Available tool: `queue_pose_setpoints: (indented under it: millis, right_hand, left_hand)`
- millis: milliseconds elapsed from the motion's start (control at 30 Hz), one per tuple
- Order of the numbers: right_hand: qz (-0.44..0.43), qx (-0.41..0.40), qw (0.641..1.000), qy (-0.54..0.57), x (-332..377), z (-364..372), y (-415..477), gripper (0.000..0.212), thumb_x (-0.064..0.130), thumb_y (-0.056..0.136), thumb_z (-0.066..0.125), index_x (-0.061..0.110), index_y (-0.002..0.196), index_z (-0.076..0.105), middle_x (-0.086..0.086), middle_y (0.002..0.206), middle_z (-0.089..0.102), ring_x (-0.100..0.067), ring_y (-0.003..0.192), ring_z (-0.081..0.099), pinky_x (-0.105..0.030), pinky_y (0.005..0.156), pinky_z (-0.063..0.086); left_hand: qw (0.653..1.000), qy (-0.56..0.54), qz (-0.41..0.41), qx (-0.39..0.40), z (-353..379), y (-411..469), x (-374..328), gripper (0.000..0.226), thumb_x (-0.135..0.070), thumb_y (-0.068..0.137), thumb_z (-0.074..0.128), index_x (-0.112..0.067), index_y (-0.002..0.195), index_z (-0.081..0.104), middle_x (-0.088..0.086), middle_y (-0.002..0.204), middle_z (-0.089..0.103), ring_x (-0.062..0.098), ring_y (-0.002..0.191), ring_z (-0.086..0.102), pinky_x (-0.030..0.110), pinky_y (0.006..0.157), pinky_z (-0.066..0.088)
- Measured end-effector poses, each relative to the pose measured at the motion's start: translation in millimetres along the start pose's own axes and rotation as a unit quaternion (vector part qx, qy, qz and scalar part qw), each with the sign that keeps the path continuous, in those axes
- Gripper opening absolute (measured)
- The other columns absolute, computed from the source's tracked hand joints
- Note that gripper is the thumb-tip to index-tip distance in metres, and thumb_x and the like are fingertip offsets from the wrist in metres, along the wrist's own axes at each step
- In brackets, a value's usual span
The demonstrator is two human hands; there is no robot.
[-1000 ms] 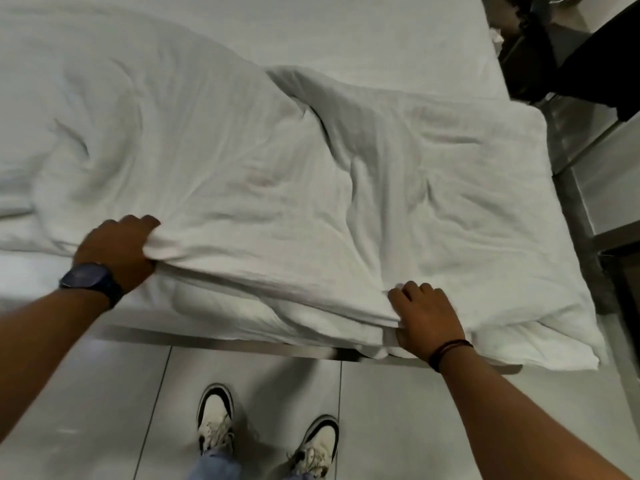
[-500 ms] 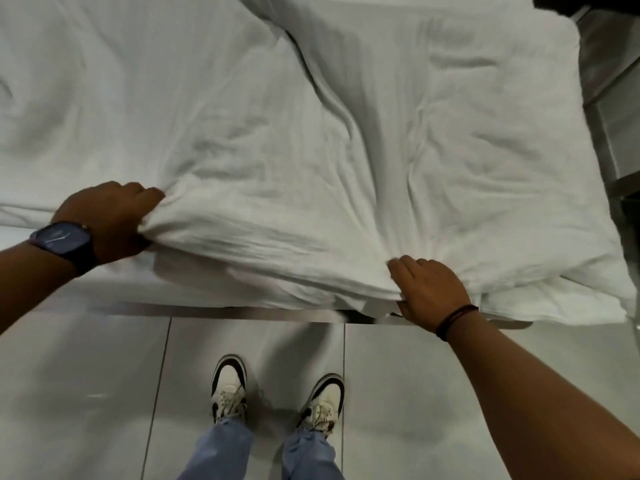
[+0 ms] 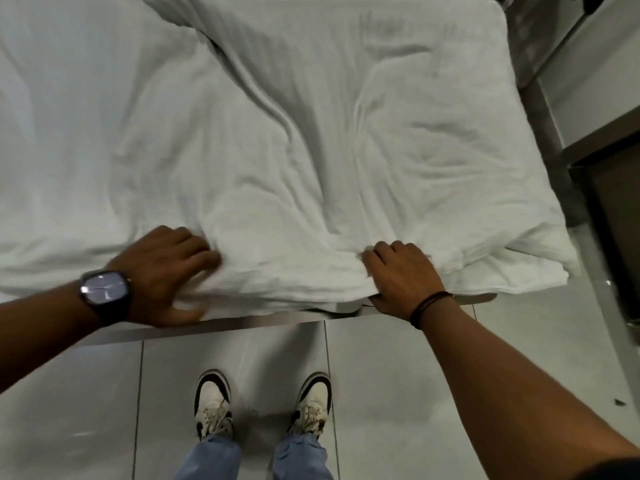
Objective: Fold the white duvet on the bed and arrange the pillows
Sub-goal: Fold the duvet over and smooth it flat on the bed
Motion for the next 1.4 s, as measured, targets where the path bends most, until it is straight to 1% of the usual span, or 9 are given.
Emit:
queue_pose_setpoints:
  millis: [167, 333, 467, 567, 700, 833, 967, 1067, 1400]
  right_hand:
    - [0.048, -0.092, 0.993, 0.06, -40, -28, -25, 0.057, 0.049, 0.069, 0.054, 0.008, 0.109, 0.058, -0.013, 0.099, 0.058, -0.032, 0.09, 0.052, -0.041, 0.08, 0.039]
    - [0.149, -0.073, 0.985, -0.047, -117, -16, -61, 0.056, 0.02, 0.063, 0.061, 0.011, 0.118, 0.058, -0.017, 0.119, 0.056, -0.037, 0.118, 0.047, -0.05, 0.106, 0.025]
    - [0.185, -0.086, 0.977, -0.059, -145, -17, -57, 0.032, -0.005, 0.057, 0.053, 0.007, 0.085, 0.061, -0.014, 0.079, 0.06, -0.035, 0.074, 0.058, -0.042, 0.077, 0.041]
    - [0.159, -0.135, 0.977, -0.034, -133, -33, -56, 0.018, 0.002, 0.053, 0.046, 0.006, 0.069, 0.053, -0.012, 0.06, 0.05, -0.029, 0.051, 0.046, -0.032, 0.053, 0.028]
    - [0.186, -0.16, 0.969, -0.027, -139, -23, -81, 0.022, 0.01, 0.058, 0.052, 0.007, 0.08, 0.055, -0.012, 0.07, 0.055, -0.03, 0.061, 0.05, -0.035, 0.057, 0.035]
    - [0.294, -0.09, 0.951, -0.028, -182, 6, -103, 0.061, 0.016, 0.049, 0.072, 0.01, 0.108, 0.057, -0.014, 0.106, 0.059, -0.035, 0.102, 0.053, -0.046, 0.089, 0.039]
    - [0.271, -0.18, 0.945, -0.04, -180, -13, -101, 0.031, 0.007, 0.056, 0.07, 0.007, 0.083, 0.056, -0.014, 0.073, 0.057, -0.032, 0.065, 0.052, -0.038, 0.059, 0.039]
    - [0.212, -0.221, 0.949, -0.076, -159, -27, -99, 0.043, 0.031, 0.054, 0.073, 0.013, 0.08, 0.043, -0.009, 0.067, 0.051, -0.027, 0.056, 0.045, -0.035, 0.058, 0.029]
    - [0.171, 0.063, 0.981, 0.069, -155, 31, -86, 0.073, 0.064, 0.061, 0.059, 0.021, 0.118, 0.048, -0.002, 0.103, 0.058, -0.028, 0.088, 0.058, -0.039, 0.079, 0.037]
  left_hand:
    - [0.994, -0.031, 0.06, -0.089, -29, 97, -81, 0.083, -0.08, 0.065, 0.052, -0.013, 0.114, 0.059, 0.011, 0.112, 0.06, 0.035, 0.098, 0.057, 0.042, 0.083, 0.042]
    - [1.0, 0.0, 0.028, 0.008, -5, 186, -140, 0.093, -0.084, 0.06, 0.045, -0.023, 0.13, 0.045, 0.002, 0.116, 0.057, 0.028, 0.098, 0.054, 0.039, 0.082, 0.038]
    - [0.998, 0.019, 0.01, 0.067, 21, 212, -165, 0.045, -0.047, 0.08, 0.05, -0.016, 0.113, 0.049, 0.004, 0.103, 0.058, 0.029, 0.089, 0.054, 0.032, 0.07, 0.032]
    - [0.992, -0.034, 0.032, 0.117, 26, 213, -173, 0.024, -0.038, 0.085, 0.046, -0.018, 0.097, 0.051, 0.001, 0.095, 0.062, 0.028, 0.085, 0.058, 0.028, 0.063, 0.031]
    - [0.995, -0.061, 0.048, 0.061, 12, 215, -170, 0.035, -0.049, 0.075, 0.046, -0.029, 0.103, 0.051, -0.005, 0.095, 0.06, 0.025, 0.087, 0.059, 0.022, 0.054, 0.027]
    - [0.994, -0.084, 0.021, 0.064, 20, 230, -178, 0.067, -0.054, 0.074, 0.057, -0.033, 0.133, 0.034, -0.006, 0.118, 0.051, 0.022, 0.1, 0.053, 0.03, 0.064, 0.042]
    - [0.99, -0.087, 0.108, 0.002, 14, 237, -203, 0.031, -0.031, 0.074, 0.044, -0.024, 0.104, 0.05, -0.001, 0.09, 0.058, 0.027, 0.079, 0.057, 0.027, 0.054, 0.03]
    - [0.973, -0.09, 0.2, -0.067, -2, 225, -205, 0.02, -0.03, 0.066, 0.042, -0.021, 0.084, 0.042, 0.001, 0.07, 0.056, 0.028, 0.058, 0.053, 0.023, 0.042, 0.029]
    - [0.989, -0.051, 0.106, 0.091, 28, 248, -190, 0.079, -0.086, 0.06, 0.043, -0.03, 0.115, 0.046, -0.008, 0.109, 0.056, 0.02, 0.096, 0.053, 0.032, 0.077, 0.046]
Point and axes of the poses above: each hand's wrist, its own y-axis towards the middle knuckle, its own z-axis out of the palm, x = y × z, the point moved 9 cm from there along y, towards the middle knuckle
